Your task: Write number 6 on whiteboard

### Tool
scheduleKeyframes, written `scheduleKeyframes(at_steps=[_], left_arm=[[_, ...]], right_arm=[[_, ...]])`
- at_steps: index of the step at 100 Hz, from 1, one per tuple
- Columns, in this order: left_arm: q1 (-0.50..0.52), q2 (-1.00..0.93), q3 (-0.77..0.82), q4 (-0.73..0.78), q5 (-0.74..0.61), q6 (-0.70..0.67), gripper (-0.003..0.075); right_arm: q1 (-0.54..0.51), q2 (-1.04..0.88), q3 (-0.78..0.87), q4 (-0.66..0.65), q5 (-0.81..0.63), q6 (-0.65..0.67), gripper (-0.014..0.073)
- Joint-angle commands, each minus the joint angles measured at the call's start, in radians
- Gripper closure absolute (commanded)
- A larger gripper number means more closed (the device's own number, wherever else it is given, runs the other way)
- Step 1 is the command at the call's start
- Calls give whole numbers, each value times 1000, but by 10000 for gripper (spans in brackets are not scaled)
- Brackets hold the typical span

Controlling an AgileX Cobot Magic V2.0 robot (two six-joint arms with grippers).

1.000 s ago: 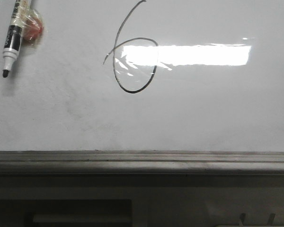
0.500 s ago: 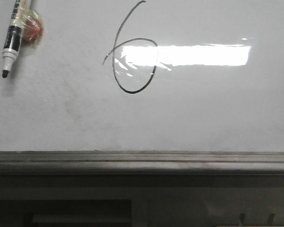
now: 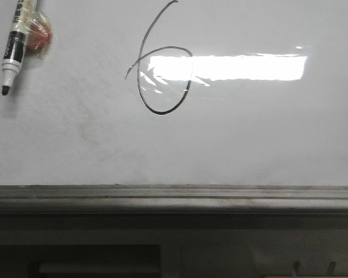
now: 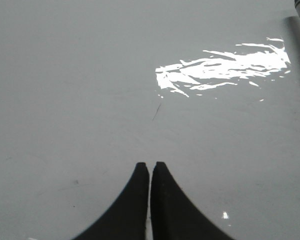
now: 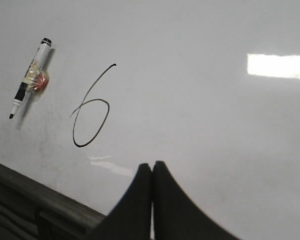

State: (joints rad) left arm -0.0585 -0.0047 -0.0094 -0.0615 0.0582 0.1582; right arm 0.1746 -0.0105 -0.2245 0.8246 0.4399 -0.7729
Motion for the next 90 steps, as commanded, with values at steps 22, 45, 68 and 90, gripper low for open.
scheduleKeyframes(at_steps=[22, 45, 68, 90], left_arm=[[-10, -30, 50, -14, -74, -12, 740], [-10, -30, 50, -14, -74, -12, 740], [-10, -30, 50, -14, -74, -12, 740], [-10, -30, 50, -14, -74, -12, 740]], right_arm=[[-6, -8, -26, 26, -65, -10, 659], [-6, -8, -26, 26, -66, -10, 659], [-6, -8, -26, 26, -132, -10, 659], [-8, -8, 3, -170, -222, 57, 659]])
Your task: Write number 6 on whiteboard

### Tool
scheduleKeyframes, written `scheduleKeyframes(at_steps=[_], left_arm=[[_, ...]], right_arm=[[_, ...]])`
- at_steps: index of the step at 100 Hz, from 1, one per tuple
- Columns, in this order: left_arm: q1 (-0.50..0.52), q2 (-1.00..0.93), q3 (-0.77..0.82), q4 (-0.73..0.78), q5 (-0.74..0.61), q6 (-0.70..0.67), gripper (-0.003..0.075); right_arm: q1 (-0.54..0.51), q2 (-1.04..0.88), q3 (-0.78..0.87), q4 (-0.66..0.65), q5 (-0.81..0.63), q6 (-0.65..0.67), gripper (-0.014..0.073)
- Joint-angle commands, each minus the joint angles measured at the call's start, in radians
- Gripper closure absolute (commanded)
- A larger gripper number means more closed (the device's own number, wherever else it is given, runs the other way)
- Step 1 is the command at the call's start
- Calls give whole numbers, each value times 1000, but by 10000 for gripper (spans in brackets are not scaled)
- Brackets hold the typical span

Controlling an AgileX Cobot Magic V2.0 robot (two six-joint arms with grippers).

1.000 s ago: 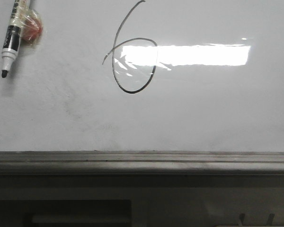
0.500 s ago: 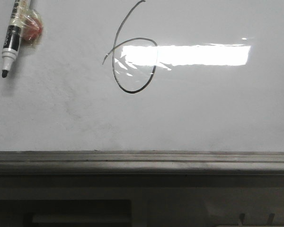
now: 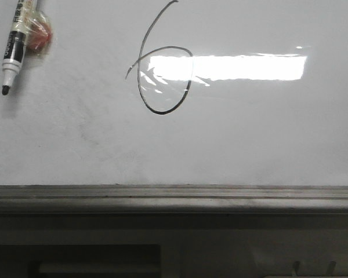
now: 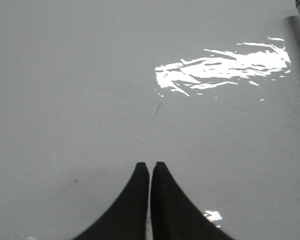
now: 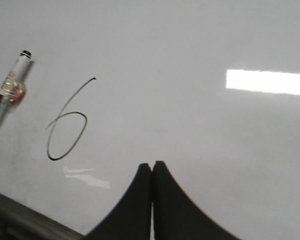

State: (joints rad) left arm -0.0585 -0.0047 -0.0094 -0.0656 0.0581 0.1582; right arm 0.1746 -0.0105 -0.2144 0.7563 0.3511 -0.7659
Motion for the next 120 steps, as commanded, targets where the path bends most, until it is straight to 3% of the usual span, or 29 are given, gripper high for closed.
scheduleKeyframes(at_steps=[1, 17, 26, 57, 84, 120], left_arm=[[-10, -30, 50, -10, -74, -12, 740], [-10, -30, 50, -10, -74, -12, 740], [-10, -30, 50, -10, -74, -12, 740], [-10, -30, 50, -10, -74, -12, 740], [-10, -30, 50, -10, -74, -12, 740], [-10, -30, 50, -10, -74, -12, 740]], right_arm=[[-8, -8, -4, -120, -142, 81, 659], [-29, -8, 49, -623, -260, 469, 659], [-33, -8, 97, -756, -299, 563, 659], [-87, -17, 246, -773, -385, 563, 659], [-169, -17, 246, -794, -374, 563, 659], [-169, -17, 248, -796, -377, 562, 659]])
